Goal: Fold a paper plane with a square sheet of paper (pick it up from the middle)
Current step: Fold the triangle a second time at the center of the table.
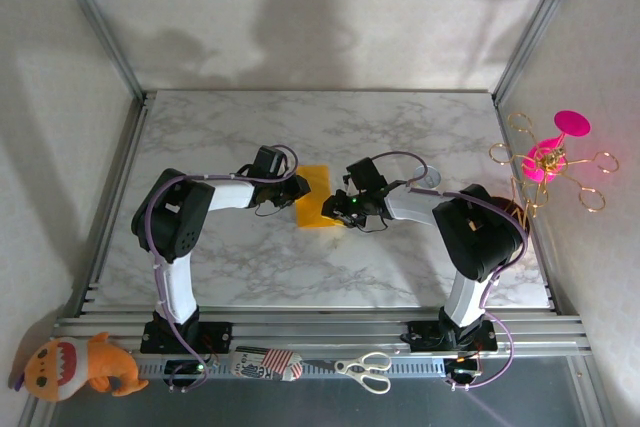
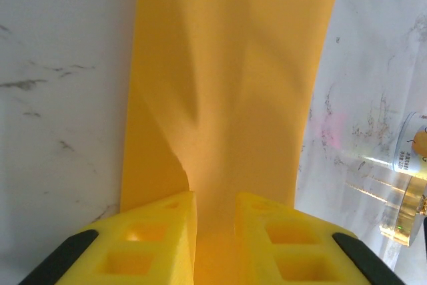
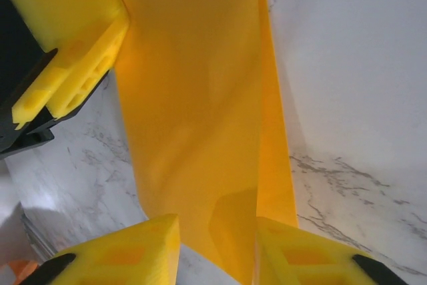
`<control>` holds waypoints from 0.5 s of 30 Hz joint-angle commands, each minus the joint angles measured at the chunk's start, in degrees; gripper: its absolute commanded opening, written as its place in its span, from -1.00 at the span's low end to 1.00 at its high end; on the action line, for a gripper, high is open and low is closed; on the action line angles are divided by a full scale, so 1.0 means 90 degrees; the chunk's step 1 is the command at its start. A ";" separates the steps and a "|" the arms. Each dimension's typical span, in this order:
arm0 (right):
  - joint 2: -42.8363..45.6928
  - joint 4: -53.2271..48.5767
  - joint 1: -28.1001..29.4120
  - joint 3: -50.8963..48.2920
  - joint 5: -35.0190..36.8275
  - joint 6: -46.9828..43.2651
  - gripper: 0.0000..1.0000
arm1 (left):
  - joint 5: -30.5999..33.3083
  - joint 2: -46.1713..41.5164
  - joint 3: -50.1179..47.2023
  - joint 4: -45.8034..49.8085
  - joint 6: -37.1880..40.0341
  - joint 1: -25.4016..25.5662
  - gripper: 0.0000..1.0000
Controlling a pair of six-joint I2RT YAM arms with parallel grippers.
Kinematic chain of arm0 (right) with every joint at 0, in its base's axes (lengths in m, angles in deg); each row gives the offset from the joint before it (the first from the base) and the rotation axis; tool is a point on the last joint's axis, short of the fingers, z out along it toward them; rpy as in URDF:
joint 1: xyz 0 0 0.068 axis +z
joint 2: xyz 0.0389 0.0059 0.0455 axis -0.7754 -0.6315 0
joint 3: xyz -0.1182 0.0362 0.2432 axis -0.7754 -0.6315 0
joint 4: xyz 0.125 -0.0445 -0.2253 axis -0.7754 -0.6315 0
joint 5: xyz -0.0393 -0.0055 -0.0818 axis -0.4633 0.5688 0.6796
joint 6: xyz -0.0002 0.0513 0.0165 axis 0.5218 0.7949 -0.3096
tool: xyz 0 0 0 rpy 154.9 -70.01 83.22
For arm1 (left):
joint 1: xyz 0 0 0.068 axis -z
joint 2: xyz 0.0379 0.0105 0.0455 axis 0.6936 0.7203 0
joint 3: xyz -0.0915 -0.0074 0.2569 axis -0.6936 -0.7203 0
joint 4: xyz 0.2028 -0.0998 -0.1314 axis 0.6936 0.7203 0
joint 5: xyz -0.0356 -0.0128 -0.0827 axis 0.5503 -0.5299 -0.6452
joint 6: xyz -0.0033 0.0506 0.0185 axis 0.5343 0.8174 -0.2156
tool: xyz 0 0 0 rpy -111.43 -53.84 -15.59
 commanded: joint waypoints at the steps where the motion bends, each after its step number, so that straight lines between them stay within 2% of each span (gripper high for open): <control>1: 0.0075 0.0078 -0.0042 -0.0054 -0.0048 0.0161 -0.38 | 0.0223 0.0069 -0.0218 0.0477 0.0053 0.0049 -0.56; 10: 0.0184 0.0106 -0.0170 -0.0191 -0.0116 0.0225 -0.59 | 0.0233 0.0039 -0.0130 0.0458 0.0037 0.0050 -0.56; 15: 0.0149 0.0102 -0.0190 -0.0167 -0.0137 0.0244 -0.88 | 0.0027 -0.0058 0.0016 0.0419 0.0073 0.0050 -0.54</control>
